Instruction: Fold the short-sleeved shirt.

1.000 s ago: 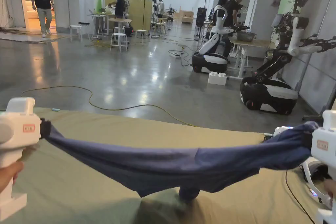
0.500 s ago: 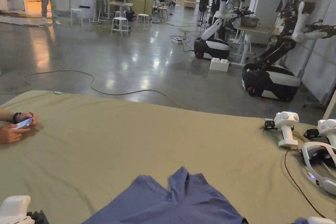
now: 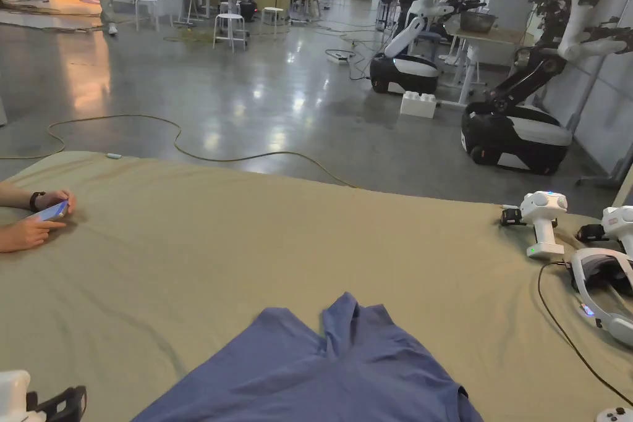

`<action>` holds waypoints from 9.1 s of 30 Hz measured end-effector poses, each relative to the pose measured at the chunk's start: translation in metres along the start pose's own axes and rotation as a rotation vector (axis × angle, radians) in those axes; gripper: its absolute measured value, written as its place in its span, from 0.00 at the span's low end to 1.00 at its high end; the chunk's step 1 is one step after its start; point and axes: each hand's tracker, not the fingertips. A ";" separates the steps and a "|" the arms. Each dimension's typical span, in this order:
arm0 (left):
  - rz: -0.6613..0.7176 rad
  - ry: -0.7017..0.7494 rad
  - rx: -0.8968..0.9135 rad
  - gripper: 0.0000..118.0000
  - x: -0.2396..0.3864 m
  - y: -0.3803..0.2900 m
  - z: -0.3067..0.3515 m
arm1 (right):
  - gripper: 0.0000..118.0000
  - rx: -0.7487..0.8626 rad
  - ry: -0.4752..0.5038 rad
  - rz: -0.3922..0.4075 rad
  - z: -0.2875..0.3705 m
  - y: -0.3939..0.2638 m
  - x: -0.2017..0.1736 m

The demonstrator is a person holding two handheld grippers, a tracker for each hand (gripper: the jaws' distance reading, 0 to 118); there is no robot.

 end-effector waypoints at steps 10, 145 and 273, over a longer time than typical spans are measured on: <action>-0.186 -0.049 0.304 0.50 0.087 0.042 0.035 | 0.56 0.333 0.190 -0.038 0.049 0.066 -0.083; -0.098 -0.205 0.216 0.04 0.121 0.348 0.007 | 0.02 0.312 0.111 0.089 -0.019 0.360 0.012; -0.156 -0.180 -0.444 0.02 0.010 -0.054 0.047 | 0.00 0.223 0.162 0.033 0.040 0.030 -0.114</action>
